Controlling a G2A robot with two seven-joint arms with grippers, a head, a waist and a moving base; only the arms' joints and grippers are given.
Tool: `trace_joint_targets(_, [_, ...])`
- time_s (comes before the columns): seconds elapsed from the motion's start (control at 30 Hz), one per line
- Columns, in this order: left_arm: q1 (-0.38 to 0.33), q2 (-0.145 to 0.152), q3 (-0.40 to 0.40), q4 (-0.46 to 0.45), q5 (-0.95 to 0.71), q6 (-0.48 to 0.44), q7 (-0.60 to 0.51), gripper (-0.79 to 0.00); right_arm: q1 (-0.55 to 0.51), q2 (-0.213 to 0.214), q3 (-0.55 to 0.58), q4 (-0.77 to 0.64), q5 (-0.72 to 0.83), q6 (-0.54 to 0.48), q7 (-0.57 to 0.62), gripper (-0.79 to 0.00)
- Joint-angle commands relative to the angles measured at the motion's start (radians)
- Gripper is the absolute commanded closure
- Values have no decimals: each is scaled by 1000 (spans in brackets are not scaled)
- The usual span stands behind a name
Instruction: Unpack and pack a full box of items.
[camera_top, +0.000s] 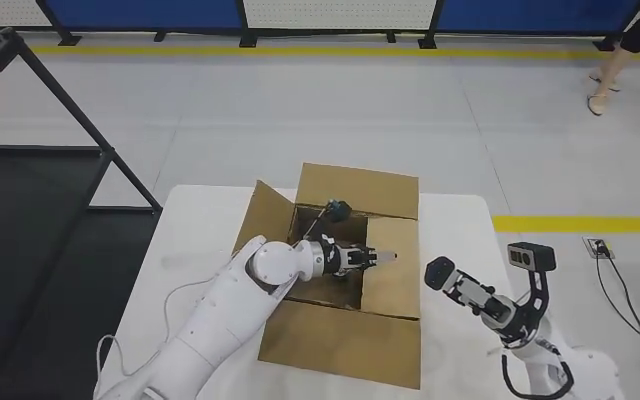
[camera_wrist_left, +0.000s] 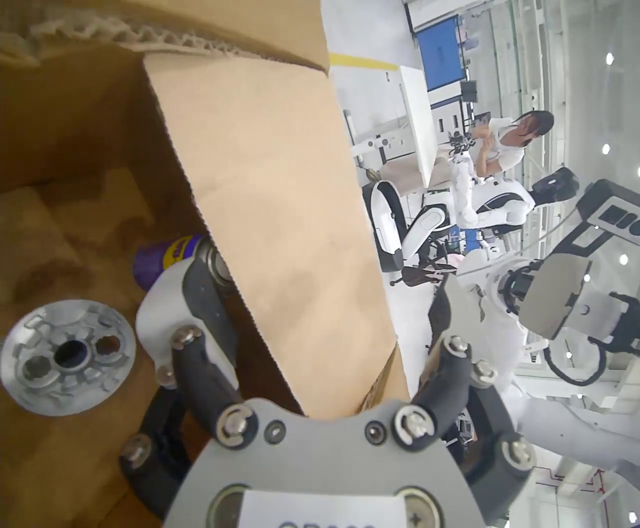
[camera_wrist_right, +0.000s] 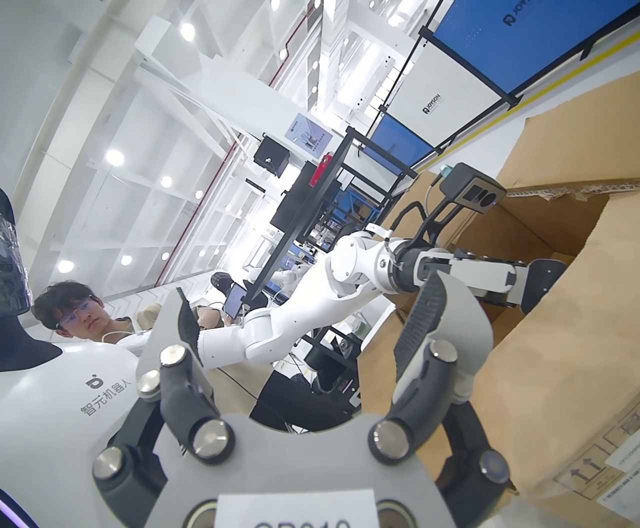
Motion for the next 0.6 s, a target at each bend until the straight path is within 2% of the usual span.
trace_joint_targets(0.0, [-6, -8, 3, 18, -8, -23, 0, -785, -3, 3, -3, 0, 3, -5, -6, -785])
trace_joint_targets(0.3, [-11, -15, -30, 26, -39, -90, -18, -785, -4, 15, -22, -10, 7, -9, -8, -785])
trace_joint_targets(0.57, [14, -6, -74, -39, -48, -112, -31, -785, 1, 27, -40, -17, 21, -12, 6, -785])
